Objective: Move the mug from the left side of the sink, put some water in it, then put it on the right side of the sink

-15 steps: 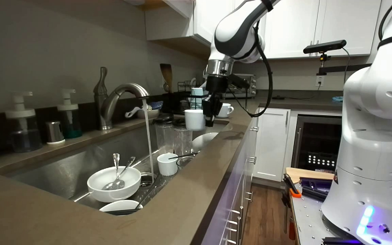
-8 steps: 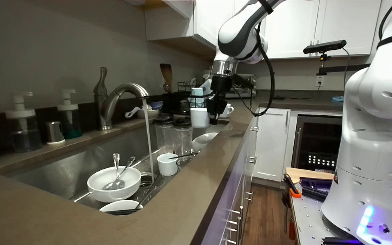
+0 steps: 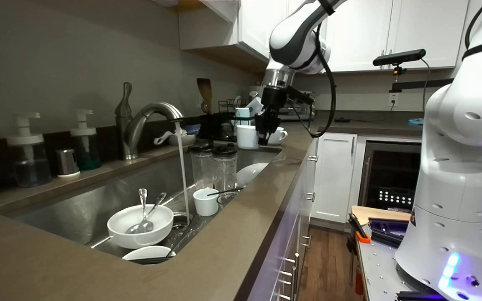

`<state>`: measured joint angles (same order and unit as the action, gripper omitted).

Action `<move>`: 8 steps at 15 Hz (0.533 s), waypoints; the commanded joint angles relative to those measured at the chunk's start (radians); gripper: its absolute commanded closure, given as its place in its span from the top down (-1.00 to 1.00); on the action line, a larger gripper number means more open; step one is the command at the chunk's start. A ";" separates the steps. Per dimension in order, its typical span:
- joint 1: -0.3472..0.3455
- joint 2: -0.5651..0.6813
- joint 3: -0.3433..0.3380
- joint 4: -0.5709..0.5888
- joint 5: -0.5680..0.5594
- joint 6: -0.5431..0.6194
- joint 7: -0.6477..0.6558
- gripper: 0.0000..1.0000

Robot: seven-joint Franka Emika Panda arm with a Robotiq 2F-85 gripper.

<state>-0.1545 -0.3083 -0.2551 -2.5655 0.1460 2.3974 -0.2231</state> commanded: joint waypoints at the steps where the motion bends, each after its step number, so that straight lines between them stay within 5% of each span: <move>1: -0.029 0.006 -0.007 0.042 -0.015 -0.021 0.034 -0.90; 8: -0.060 0.011 -0.034 0.054 -0.012 -0.017 0.045 -0.90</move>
<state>-0.1973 -0.2974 -0.2925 -2.5415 0.1458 2.3968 -0.2084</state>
